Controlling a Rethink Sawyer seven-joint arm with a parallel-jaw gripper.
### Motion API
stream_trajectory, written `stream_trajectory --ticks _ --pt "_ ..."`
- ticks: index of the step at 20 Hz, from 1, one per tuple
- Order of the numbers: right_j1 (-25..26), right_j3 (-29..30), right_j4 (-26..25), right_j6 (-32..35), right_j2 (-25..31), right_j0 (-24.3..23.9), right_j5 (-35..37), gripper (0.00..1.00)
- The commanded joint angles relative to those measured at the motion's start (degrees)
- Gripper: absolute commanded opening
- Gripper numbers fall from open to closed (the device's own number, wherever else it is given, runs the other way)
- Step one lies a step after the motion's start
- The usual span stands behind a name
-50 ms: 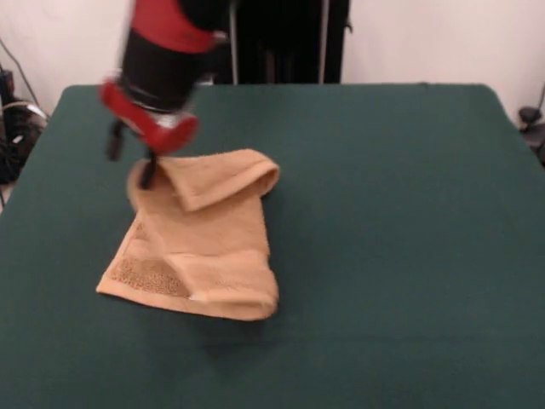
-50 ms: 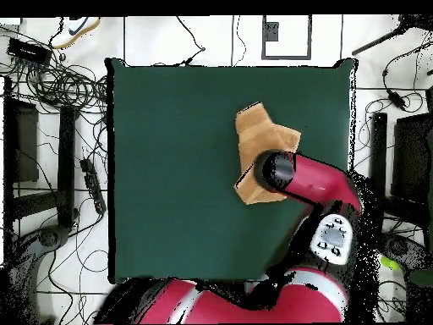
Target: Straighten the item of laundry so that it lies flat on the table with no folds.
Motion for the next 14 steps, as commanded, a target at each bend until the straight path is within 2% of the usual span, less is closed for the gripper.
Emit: stream_trajectory --ticks 1,14 --pt "-3.4 -3.8 -7.8 -19.4 15.4 -4.8 11.2 1.00" --pt "-4.2 -4.2 -14.6 -13.8 19.3 -8.0 11.6 1.00"
